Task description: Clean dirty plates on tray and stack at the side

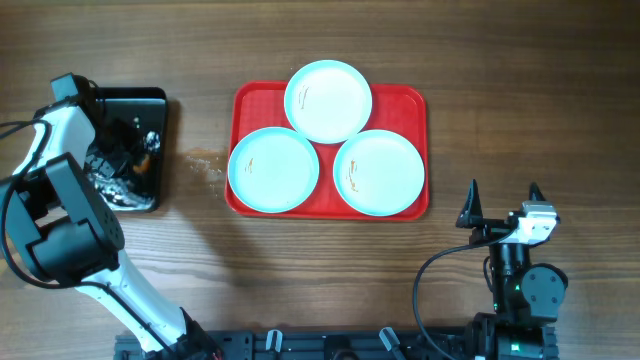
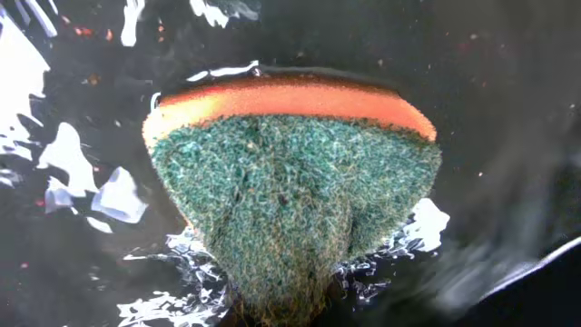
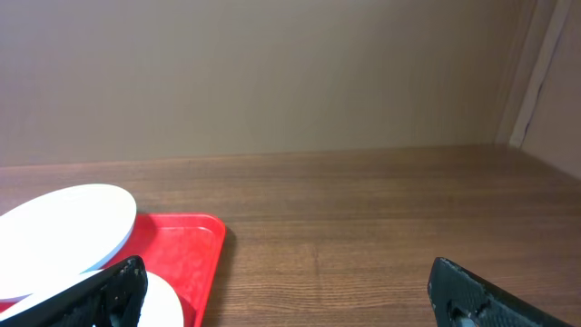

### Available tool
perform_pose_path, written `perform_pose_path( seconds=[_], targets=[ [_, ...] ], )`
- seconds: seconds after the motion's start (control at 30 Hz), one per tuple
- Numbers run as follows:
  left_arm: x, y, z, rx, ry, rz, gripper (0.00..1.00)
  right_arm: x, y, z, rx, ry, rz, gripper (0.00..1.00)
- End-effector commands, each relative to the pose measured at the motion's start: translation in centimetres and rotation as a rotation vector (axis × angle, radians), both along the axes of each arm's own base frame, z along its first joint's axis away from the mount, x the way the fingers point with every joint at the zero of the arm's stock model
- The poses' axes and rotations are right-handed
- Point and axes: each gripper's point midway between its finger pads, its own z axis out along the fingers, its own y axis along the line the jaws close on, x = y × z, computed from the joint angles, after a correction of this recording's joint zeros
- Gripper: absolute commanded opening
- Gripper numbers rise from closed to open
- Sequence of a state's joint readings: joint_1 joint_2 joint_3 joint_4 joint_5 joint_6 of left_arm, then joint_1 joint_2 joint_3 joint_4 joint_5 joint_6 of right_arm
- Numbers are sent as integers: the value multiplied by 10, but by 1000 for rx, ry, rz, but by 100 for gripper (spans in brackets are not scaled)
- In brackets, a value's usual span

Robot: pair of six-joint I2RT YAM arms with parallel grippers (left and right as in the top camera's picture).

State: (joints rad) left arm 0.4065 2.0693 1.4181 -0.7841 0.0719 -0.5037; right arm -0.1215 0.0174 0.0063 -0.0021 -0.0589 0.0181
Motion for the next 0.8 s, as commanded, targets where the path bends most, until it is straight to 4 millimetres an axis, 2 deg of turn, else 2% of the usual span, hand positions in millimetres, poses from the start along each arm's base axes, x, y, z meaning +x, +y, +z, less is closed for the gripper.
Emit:
perform_pose_path(
  seconds=[0.0, 0.03, 0.07, 0.37, 0.4, 0.5, 0.67, 0.73, 0.77],
  targets=[
    [-2, 3, -6, 17, 22, 2, 30, -1, -1, 2, 8, -10, -5, 100],
    [-2, 3, -6, 18, 21, 2, 79, -1, -1, 2, 8, -10, -5, 100],
    [-1, 3, -6, 19, 21, 3, 100, -1, -1, 2, 8, -10, -5, 100],
    [0, 32, -3, 178, 34, 24, 100, -1, -1, 2, 8, -10, -5, 100],
    [1, 33, -3, 180, 28, 24, 97, -1, -1, 2, 8, -10, -5, 100],
    [4, 34, -3, 184, 17, 25, 79, -1, -1, 2, 7, -10, -5, 100],
    [3, 33, -6, 180, 25, 24, 33, -1, -1, 2, 8, -10, -5, 100],
    [2, 32, -9, 173, 32, 23, 6, -1, -1, 2, 8, -10, -5, 100],
    [0, 31, -10, 170, 38, 22, 4, -1, -1, 2, 8, -10, -5, 100]
  ],
)
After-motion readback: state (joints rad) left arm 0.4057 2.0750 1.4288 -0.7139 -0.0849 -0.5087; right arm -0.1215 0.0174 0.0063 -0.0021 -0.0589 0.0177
